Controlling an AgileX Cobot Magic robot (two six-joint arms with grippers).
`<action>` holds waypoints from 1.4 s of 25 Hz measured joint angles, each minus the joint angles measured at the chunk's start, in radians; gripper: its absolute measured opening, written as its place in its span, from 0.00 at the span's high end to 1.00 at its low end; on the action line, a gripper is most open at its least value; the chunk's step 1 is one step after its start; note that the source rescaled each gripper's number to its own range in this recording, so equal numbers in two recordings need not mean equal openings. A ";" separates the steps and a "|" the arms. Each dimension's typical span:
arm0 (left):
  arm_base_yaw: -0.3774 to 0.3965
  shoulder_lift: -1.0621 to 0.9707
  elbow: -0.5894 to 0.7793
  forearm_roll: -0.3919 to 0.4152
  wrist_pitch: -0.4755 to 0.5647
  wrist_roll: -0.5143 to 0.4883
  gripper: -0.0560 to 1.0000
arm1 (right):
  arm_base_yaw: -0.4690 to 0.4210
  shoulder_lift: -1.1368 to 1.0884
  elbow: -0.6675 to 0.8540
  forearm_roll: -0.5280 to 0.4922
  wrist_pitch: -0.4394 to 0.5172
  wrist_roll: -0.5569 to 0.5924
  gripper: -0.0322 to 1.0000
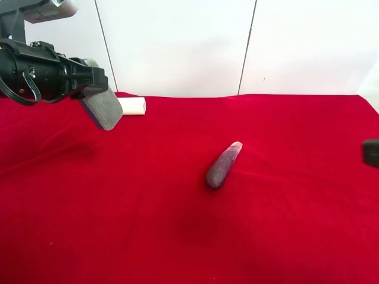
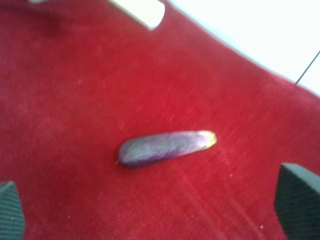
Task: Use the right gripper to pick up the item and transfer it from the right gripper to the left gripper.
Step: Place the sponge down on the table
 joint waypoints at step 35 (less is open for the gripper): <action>0.000 0.000 0.000 0.000 -0.001 0.000 0.95 | -0.972 -0.401 0.185 0.558 0.051 -0.415 0.00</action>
